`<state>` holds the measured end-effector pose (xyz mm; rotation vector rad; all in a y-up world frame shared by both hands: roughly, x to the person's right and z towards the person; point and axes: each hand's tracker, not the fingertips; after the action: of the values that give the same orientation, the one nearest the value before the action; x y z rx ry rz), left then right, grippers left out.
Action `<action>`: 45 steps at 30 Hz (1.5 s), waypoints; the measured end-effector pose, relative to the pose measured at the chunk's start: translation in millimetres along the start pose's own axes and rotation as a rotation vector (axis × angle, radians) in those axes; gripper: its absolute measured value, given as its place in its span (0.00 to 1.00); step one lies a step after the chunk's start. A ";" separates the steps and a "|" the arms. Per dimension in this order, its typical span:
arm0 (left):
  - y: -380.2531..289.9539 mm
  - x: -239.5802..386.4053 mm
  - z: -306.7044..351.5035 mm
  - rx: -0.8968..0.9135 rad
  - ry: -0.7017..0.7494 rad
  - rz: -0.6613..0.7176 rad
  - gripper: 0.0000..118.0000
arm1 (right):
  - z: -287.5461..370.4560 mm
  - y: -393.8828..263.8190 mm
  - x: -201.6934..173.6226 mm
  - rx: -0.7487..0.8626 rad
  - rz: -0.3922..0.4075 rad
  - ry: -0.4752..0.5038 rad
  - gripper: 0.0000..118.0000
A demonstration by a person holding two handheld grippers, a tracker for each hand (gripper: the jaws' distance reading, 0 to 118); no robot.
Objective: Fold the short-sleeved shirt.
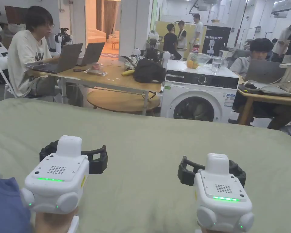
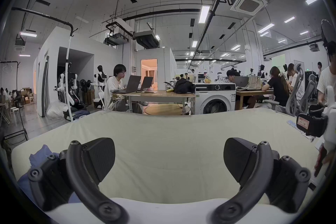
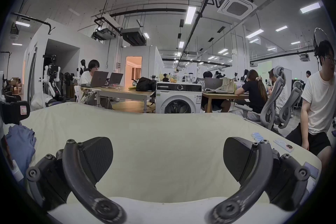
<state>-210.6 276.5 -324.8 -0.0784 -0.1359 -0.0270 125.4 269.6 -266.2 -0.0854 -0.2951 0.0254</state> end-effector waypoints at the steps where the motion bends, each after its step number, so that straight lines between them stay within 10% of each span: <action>1: -0.5 0.2 1.6 0.003 -0.001 -0.001 0.99 | -0.1 0.5 -0.1 0.001 0.008 -0.003 1.00; 45: 14.1 -2.4 -17.1 -0.030 0.008 0.012 0.99 | -13.9 3.6 4.5 -0.032 0.028 0.008 1.00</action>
<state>-210.2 289.2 -343.1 -0.1092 -0.1268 -0.0173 133.7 272.2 -278.5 -0.1211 -0.2868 0.0482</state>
